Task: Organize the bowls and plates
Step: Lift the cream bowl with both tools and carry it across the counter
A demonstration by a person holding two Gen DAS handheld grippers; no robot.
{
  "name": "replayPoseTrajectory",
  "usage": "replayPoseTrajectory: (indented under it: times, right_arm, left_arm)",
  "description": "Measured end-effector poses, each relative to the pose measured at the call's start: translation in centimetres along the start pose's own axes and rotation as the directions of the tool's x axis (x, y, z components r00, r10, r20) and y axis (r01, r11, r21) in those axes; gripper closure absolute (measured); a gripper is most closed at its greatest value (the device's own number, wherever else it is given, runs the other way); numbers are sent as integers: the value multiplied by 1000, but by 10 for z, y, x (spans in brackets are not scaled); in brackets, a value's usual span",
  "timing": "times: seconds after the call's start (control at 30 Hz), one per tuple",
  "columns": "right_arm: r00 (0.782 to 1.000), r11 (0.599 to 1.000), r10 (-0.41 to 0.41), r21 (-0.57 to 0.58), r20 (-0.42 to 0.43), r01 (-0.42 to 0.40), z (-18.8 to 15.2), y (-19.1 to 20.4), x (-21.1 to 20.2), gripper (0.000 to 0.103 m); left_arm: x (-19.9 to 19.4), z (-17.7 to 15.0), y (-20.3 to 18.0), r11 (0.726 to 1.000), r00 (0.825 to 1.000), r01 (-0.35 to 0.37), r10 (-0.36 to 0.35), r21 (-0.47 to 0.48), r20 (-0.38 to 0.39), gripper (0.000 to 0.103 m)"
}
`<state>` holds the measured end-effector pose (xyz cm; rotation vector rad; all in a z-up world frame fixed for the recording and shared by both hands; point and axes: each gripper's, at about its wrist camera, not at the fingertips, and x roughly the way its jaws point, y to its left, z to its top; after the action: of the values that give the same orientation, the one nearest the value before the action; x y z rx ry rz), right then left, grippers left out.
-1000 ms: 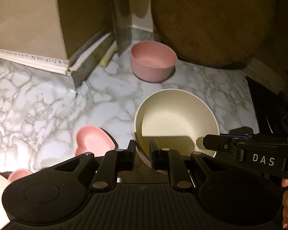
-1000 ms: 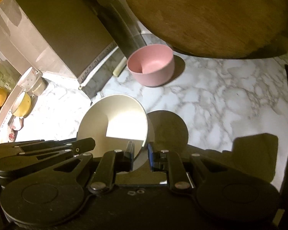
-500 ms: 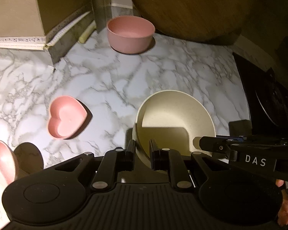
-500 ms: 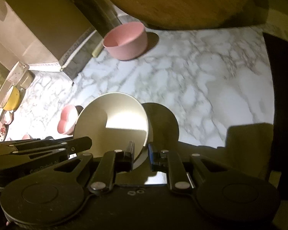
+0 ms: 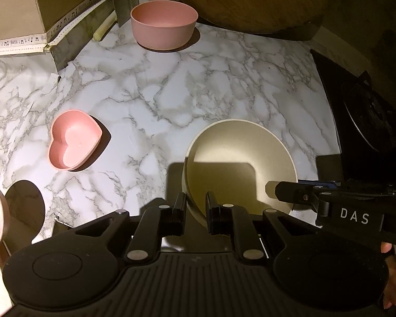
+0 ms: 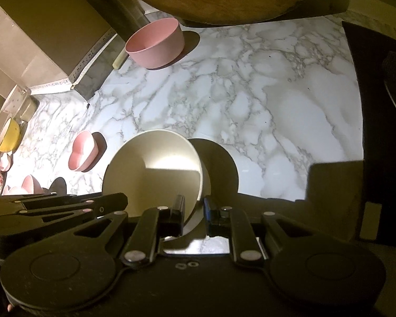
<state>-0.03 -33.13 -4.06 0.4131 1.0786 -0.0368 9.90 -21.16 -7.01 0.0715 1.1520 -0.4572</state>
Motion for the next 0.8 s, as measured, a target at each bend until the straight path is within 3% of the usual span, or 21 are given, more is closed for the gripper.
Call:
replayPoseTrajectory:
  times: [0.57,0.8]
  right_arm:
    - [998,1000,-2,1,56,2,7,-3,-13,75]
    - [996,1000,7,-28,89,-5,14,2,-22,60]
  left_arm:
    - [-7,3,6,1000,1000,3,-3,6,18,89]
    - [-21,6,9,1000,998,16,-17,23,61,84]
